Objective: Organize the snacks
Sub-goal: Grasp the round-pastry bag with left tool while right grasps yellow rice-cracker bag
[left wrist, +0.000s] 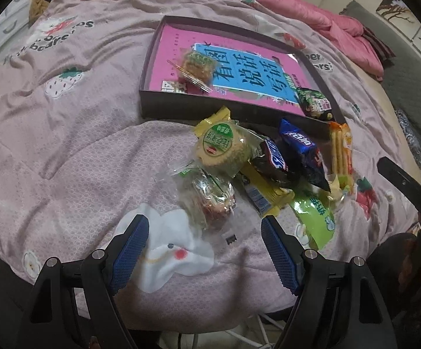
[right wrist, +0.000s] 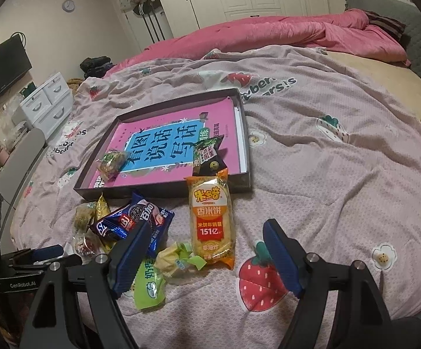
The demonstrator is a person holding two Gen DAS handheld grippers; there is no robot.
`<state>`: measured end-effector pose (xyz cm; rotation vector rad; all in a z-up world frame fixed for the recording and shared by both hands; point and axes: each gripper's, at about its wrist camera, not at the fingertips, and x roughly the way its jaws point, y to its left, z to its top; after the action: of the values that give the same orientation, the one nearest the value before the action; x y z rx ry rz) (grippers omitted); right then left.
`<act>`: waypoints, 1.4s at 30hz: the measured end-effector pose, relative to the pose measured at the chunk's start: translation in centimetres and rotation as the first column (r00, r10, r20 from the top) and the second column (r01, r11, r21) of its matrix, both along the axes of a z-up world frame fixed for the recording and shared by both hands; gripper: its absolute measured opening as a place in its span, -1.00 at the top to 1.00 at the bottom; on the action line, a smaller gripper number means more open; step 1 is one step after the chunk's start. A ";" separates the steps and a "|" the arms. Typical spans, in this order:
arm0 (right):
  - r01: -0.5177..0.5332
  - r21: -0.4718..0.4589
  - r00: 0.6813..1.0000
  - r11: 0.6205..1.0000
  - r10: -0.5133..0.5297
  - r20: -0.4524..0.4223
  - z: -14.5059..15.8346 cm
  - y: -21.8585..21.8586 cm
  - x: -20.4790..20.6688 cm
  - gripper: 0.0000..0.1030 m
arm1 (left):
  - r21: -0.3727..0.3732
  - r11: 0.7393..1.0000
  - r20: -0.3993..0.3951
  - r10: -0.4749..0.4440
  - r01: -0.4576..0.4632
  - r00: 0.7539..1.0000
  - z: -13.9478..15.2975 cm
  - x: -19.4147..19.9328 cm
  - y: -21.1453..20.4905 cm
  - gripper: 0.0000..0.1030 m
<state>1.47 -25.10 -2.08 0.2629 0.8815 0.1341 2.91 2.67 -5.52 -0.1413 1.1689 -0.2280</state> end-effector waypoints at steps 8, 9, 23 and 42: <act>0.012 0.002 1.000 1.000 -0.012 -0.015 -0.5 -0.3 0.2 -0.53 | -0.016 1.000 -0.015 0.025 -0.025 1.000 -0.8 1.4 -0.4 -0.56; 0.012 0.003 1.000 1.000 -0.012 -0.020 -0.6 -0.3 0.3 -0.53 | -0.019 0.999 -0.017 0.026 -0.027 1.000 -0.8 1.6 -0.6 -0.56; 0.001 -0.002 0.994 1.000 -0.001 -0.106 -3.6 0.0 3.6 -0.53 | -0.007 1.000 0.000 0.029 -0.029 1.000 -1.9 2.8 -1.4 -0.56; -0.065 0.024 0.995 0.998 0.066 -0.079 -4.3 0.5 4.8 0.30 | 0.033 0.999 -0.002 0.014 -0.014 1.000 -2.4 3.3 -1.2 0.11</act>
<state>6.31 -24.58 -6.38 0.2608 0.9684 0.1953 6.24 1.50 -7.91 -0.1211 1.1729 -0.1965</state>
